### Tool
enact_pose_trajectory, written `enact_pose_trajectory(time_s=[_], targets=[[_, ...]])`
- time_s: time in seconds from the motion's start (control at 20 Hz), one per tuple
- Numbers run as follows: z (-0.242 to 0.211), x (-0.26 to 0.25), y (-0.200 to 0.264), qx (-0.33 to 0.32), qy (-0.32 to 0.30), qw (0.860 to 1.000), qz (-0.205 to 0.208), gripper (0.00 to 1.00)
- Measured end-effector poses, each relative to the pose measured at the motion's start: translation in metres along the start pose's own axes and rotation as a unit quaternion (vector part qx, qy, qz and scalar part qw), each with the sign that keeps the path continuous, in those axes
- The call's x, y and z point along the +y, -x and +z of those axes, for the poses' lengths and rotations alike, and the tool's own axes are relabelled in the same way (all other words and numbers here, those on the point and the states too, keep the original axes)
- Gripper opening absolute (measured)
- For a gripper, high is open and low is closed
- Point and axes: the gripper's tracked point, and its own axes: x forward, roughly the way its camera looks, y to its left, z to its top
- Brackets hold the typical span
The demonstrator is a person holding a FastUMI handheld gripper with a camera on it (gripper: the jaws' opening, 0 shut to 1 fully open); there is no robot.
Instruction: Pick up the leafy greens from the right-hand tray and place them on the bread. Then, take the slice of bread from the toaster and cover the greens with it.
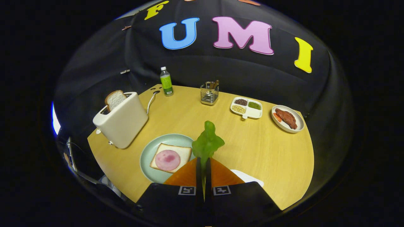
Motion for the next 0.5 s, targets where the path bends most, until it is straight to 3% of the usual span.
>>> enact_pose_trajectory(time_s=[0.35, 0.5], targets=[[0.005, 0.068, -0.032, 0.029, 0.03, 0.998, 0.049, 0.05], [-0.001, 0.079, -0.046, 0.045, 0.04, 0.997, 0.046, 0.05]])
